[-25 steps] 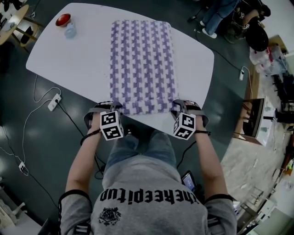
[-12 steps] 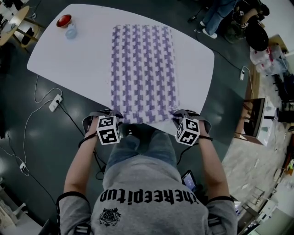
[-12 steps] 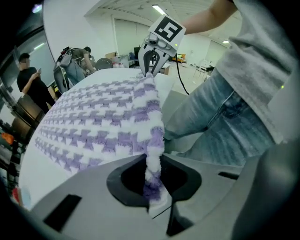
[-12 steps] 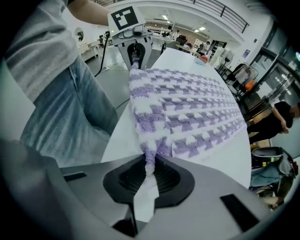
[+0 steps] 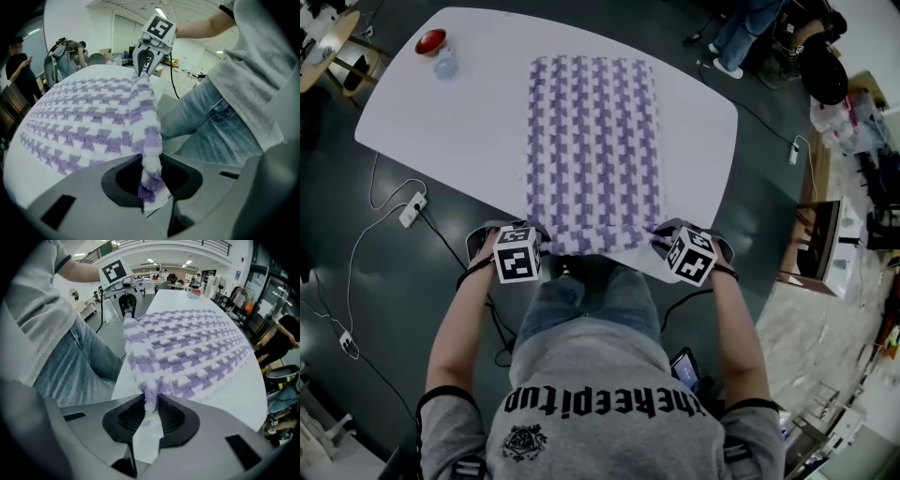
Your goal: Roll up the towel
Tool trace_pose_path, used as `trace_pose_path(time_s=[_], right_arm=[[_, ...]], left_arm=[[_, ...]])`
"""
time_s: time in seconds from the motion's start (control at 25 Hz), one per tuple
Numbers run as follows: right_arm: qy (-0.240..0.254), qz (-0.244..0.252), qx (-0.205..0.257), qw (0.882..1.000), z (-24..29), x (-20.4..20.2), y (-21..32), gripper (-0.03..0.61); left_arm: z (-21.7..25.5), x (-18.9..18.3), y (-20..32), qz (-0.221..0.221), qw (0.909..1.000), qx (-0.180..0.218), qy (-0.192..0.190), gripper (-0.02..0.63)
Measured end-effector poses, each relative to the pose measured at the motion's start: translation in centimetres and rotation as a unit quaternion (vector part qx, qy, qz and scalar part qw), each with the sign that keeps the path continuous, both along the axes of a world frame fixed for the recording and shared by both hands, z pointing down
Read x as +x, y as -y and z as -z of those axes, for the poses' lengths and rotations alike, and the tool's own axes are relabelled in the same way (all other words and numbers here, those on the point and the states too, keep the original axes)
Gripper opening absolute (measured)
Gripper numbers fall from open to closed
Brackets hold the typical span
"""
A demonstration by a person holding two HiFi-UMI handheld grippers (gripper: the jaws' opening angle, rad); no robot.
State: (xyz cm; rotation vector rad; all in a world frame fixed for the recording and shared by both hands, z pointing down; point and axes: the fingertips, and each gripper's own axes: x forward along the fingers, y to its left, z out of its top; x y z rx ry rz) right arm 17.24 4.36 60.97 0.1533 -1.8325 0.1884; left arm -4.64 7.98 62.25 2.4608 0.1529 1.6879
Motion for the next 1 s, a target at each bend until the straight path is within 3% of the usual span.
trace_pose_path(time_s=[0.16,0.4,0.76,1.0], right_arm=[[0.013,-0.025,0.017,0.999,1.0,-0.3,-0.9,0.058],[0.012,-0.034,0.036,0.999,2.3,-0.2,3.2,0.058],[-0.004,-0.043,0.071,0.997,1.6,-0.5,6.1,0.064],[-0.018,-0.051,0.069,0.996,1.0,-0.5,7.5,0.072]], left_arm=[[0.8,-0.5,-0.8,0.012,0.9999,-0.006,-0.011,0.097],[2.2,-0.7,3.5,0.036,0.9992,0.004,-0.015,0.101],[2.5,-1.2,7.5,0.036,0.9973,0.064,-0.001,0.104],[5.1,-1.6,8.7,0.022,0.9921,0.123,-0.006,0.158]])
